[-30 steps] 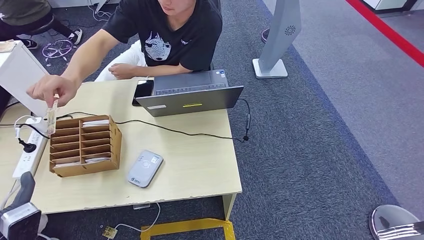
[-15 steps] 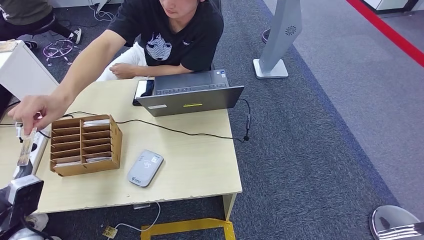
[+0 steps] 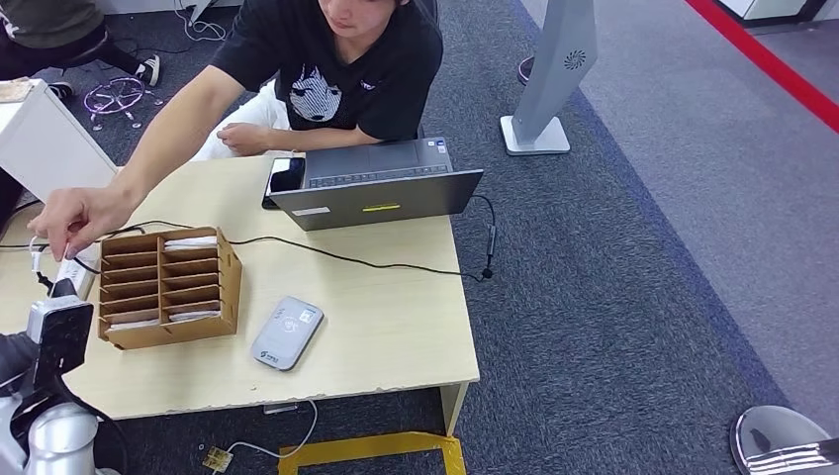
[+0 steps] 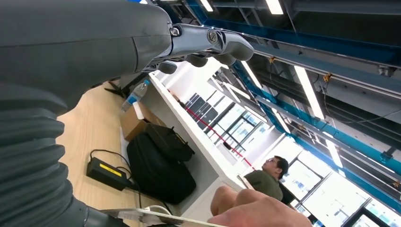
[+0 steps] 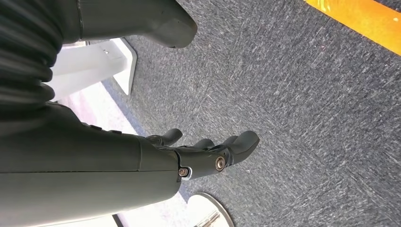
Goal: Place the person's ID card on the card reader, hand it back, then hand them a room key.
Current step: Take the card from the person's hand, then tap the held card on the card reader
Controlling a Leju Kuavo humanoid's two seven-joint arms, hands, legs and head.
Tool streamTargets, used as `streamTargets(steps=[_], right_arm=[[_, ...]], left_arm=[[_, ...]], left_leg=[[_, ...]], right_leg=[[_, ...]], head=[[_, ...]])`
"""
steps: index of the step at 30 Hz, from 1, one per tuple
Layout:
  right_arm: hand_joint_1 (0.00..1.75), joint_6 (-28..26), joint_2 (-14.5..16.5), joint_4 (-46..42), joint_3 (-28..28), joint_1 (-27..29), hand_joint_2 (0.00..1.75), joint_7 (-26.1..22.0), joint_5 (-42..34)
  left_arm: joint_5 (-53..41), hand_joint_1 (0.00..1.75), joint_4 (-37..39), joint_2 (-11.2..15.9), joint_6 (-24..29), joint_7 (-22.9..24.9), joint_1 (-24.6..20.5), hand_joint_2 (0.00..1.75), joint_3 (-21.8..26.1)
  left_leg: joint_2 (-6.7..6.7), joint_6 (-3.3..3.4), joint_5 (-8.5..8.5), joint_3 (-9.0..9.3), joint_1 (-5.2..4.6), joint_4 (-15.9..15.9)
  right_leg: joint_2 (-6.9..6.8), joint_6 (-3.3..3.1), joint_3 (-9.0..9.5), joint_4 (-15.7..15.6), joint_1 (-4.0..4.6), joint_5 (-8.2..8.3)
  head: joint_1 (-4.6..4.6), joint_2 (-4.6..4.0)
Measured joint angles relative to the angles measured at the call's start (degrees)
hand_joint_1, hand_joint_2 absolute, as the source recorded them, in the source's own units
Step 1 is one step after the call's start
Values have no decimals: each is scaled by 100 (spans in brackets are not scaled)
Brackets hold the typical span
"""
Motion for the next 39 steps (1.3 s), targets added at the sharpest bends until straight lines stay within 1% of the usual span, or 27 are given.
streamTargets(steps=[2, 3, 15, 30, 34, 39], right_arm=[[0, -1, 0, 0, 1, -1, 175, 2, 0], [0, -1, 0, 0, 2, 0, 175, 5, 0], [0, -32, 1, 0, 74, 0, 175, 24, -26], [0, -57, 15, 0, 109, 1, 175, 13, -69], [0, -57, 15, 0, 111, 1, 175, 15, -92], [0, -57, 15, 0, 111, 3, 175, 15, -161]], left_arm=[[13, 169, 29, -11, 0, 5, -24, 175, -19], [15, 175, 41, -19, 0, -6, -30, 175, -24], [145, 175, 145, -120, 2, -187, -54, 175, 29], [477, 175, 149, -166, 2, -189, -29, 175, 86], [459, 175, 118, -167, 2, -105, 104, 175, -214], [269, 175, -135, -195, -18, -5, 427, 175, -1028]], left_leg=[[0, 0, 0, 0, 0, 0], [0, 0, 0, 0, 0, 0], [1, 0, 0, -3, 1, -1], [0, 0, 0, -3, 1, 0], [0, 0, 0, -3, 0, 0], [0, 2, -2, -4, -2, 1]], right_leg=[[0, 0, 0, 0, 0, 0], [0, 0, -1, 0, 0, 0], [1, 0, -3, 0, 0, 0], [0, 0, -3, 0, 0, 0], [0, 0, -3, 0, 0, 0], [0, 0, -3, -2, -2, 0]], head=[[0, 0], [0, 0], [0, 0], [-1, 0], [-1, 0], [1, 0]])
